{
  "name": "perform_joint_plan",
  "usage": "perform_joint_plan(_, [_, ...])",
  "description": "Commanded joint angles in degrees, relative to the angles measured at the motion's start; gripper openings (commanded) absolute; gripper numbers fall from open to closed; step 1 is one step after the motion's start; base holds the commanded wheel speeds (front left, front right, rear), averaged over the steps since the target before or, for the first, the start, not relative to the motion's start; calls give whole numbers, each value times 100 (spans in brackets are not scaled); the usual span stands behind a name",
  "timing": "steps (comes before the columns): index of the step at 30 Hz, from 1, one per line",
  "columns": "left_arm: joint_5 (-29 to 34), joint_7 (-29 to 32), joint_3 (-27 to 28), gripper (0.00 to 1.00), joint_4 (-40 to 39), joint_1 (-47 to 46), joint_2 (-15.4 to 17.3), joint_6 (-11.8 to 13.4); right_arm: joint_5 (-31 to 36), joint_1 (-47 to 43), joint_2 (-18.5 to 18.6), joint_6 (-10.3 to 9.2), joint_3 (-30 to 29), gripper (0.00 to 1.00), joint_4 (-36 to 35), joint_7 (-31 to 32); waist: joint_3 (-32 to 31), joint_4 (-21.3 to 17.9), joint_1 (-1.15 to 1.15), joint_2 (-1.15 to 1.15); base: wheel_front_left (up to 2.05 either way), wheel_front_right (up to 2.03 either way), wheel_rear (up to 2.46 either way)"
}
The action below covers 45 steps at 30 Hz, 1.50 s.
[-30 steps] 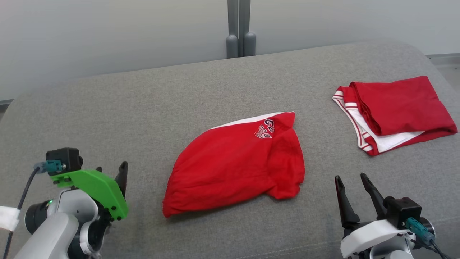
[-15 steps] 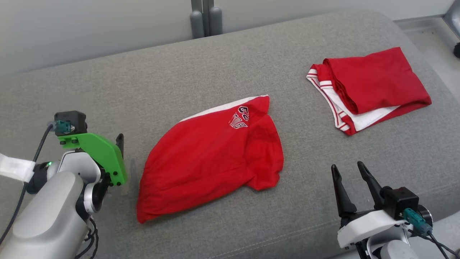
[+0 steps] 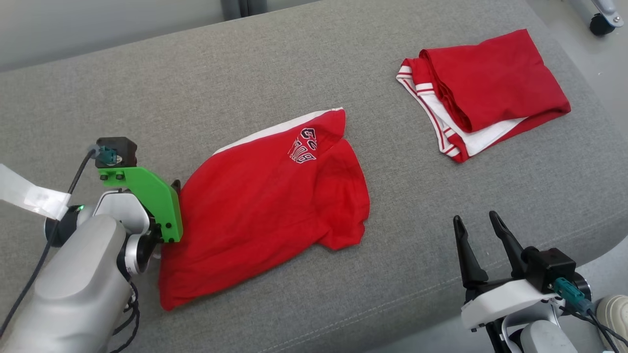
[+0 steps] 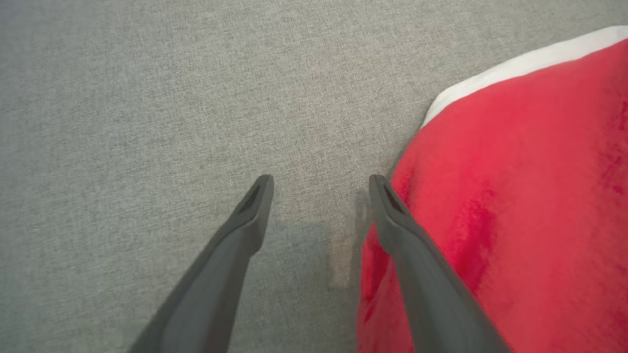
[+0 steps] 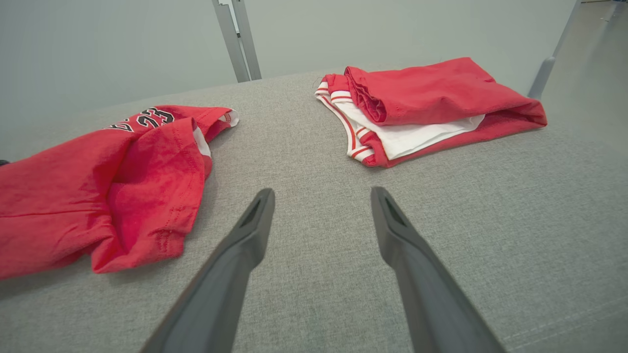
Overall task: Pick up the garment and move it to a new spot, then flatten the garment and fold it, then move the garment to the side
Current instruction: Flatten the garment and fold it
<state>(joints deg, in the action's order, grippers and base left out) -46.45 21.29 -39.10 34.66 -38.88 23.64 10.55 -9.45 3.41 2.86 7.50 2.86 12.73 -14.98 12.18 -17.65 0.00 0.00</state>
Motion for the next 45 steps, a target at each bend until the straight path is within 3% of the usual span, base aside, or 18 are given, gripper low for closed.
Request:
perform_joint_plan(1, [-30, -3, -30, 100, 50, -136, -82, -64, -25, 65, 7, -4, 0, 100, -28, -21, 48, 16, 0, 0, 0, 0, 0])
perform_joint_plan(11, [-45, 62, -227, 100, 224, -189, -388, -292, -50, 124, 6, -3, 22, 100, 3, -21, 50, 116, 0, 0, 0, 0, 0])
perform_joint_plan(22, [69, 129, -520, 100, 620, -75, -705, -216, -85, 179, 8, -3, 25, 100, 8, -21, 77, 172, 0, 0, 0, 0, 0])
perform_joint_plan(23, [64, 170, -542, 81, 642, -73, -725, -217, -91, 177, 7, -4, 13, 100, 9, -21, 76, 187, 0, 0, 0, 0, 0])
perform_joint_plan(24, [67, 187, -562, 20, 656, -75, -733, -223, -99, 172, 7, -4, 5, 100, 16, -21, 69, 200, 0, 0, 0, 0, 0])
perform_joint_plan(25, [91, 182, -583, 0, 662, -87, -727, -240, -104, 169, 7, -4, 6, 100, 25, -21, 61, 209, 0, 0, 0, 0, 0])
perform_joint_plan(29, [268, -131, -623, 0, 579, -218, -628, -239, -158, 160, 8, -4, 30, 100, 48, -21, 2, 255, 0, 0, 0, 0, 0])
perform_joint_plan(34, [891, -982, -852, 0, 386, -487, -446, -161, -176, 158, 8, -4, 42, 100, 62, -21, -87, 318, 0, 0, 0, 0, 0])
perform_joint_plan(39, [1922, -2153, -1314, 0, 301, -743, -230, 140, -179, 124, 8, -3, 32, 100, 76, -21, -192, 377, 0, 0, 0, 0, 0])
perform_joint_plan(43, [2525, -2567, -1751, 0, 470, -654, -215, 380, -192, 87, 7, -3, 25, 100, 79, -21, -251, 421, 0, 0, 0, 0, 0])
perform_joint_plan(44, [2626, -2626, -1856, 5, 515, -579, -262, 395, -189, 77, 8, -3, 24, 100, 83, -20, -267, 432, 0, 0, 0, 0, 0])
perform_joint_plan(45, [2671, -2635, -1952, 20, 558, -501, -321, 384, -186, 71, 8, -3, 22, 100, 87, -21, -282, 442, 0, 0, 0, 0, 0])
